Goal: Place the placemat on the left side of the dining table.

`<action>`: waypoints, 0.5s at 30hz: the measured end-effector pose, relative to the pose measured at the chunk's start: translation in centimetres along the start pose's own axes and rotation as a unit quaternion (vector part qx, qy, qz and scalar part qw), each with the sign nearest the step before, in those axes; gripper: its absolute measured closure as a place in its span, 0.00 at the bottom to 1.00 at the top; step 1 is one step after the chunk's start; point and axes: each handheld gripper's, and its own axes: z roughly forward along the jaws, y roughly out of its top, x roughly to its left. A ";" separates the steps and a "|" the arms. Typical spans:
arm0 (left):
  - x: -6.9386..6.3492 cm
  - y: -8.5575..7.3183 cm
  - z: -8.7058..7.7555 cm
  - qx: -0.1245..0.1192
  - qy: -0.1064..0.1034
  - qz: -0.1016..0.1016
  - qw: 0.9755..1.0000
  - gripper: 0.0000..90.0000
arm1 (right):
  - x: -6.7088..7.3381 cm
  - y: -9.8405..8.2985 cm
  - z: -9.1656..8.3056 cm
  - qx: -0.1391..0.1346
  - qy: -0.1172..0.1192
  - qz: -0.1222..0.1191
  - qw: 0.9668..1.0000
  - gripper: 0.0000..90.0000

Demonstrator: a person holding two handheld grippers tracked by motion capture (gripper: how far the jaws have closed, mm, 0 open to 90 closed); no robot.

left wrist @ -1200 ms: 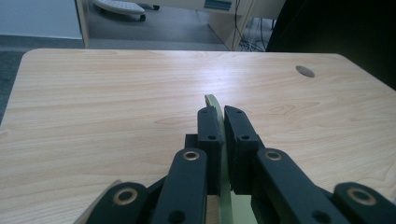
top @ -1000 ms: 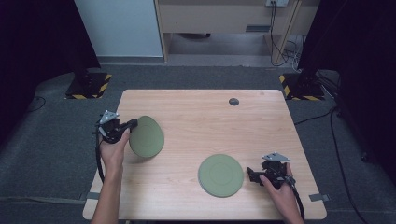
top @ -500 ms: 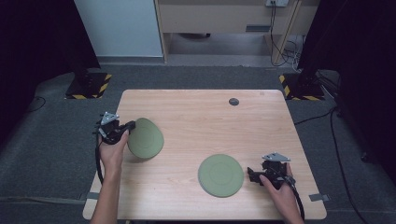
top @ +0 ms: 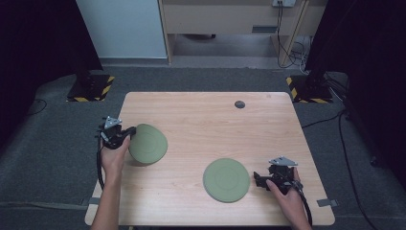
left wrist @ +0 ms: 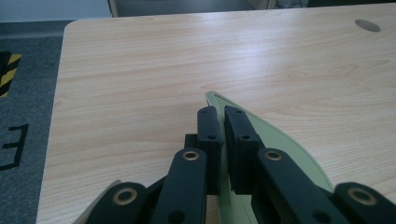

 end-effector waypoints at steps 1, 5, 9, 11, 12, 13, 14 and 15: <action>0.1 -0.1 0.1 0.002 0.002 0.000 1.000 0.95 | 0.0 0.0 0.0 0.000 0.000 0.000 1.000 0.01; 0.4 -0.3 0.3 0.006 0.003 -0.003 1.000 0.95 | 0.0 0.0 0.0 0.000 0.000 0.000 1.000 0.01; 0.7 -0.6 0.5 0.010 0.004 -0.007 1.000 0.95 | 0.0 0.0 0.0 0.000 0.000 0.000 1.000 0.01; 0.9 -0.8 0.6 0.012 0.003 -0.010 1.000 0.94 | 0.0 0.0 0.0 0.000 0.000 0.000 1.000 0.01; 0.9 -0.9 0.6 0.012 0.003 -0.011 1.000 0.94 | 0.0 0.0 0.0 0.000 0.000 0.000 1.000 0.01; 1.0 -0.9 0.7 0.013 0.003 -0.012 1.000 0.95 | 0.0 0.0 0.0 0.000 0.000 0.000 1.000 0.01; 1.1 -1.0 0.7 0.014 0.003 -0.014 1.000 0.94 | 0.0 0.0 0.0 0.000 0.000 0.000 1.000 0.01; 1.1 -1.1 0.8 0.015 0.003 -0.014 1.000 0.94 | 0.0 0.0 0.0 0.000 0.000 0.000 1.000 0.01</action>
